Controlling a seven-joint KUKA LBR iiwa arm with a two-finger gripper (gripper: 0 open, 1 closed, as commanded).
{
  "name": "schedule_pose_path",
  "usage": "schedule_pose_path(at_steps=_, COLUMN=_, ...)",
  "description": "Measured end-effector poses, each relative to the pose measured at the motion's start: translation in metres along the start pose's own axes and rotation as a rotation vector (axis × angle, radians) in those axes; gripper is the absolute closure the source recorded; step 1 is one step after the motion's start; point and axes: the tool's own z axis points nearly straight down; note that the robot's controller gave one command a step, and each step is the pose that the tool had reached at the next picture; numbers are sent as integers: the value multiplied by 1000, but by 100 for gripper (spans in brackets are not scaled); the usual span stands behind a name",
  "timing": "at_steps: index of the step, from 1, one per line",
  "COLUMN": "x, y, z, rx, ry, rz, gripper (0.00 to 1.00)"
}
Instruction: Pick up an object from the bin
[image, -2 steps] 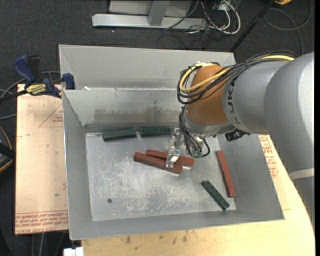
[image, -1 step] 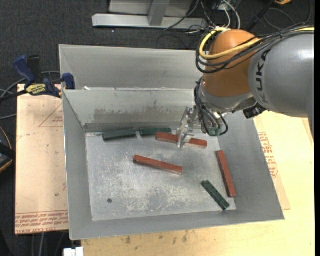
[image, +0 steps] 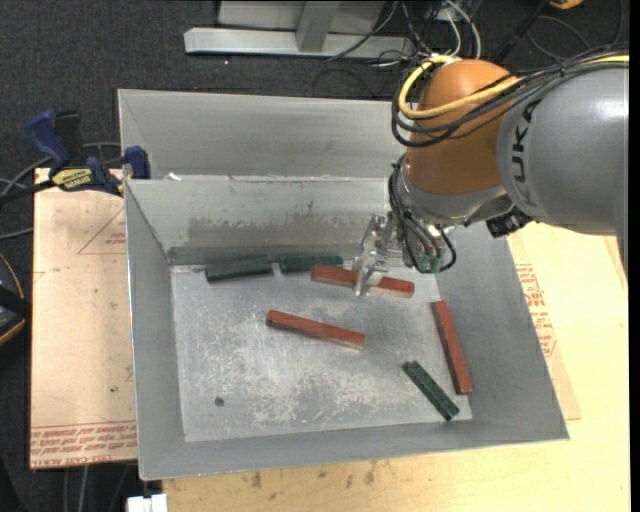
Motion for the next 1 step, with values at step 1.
schedule_pose_path(at_steps=1, x=2, y=-23, z=-118, rx=0, ry=-3, rz=-410, gripper=100)
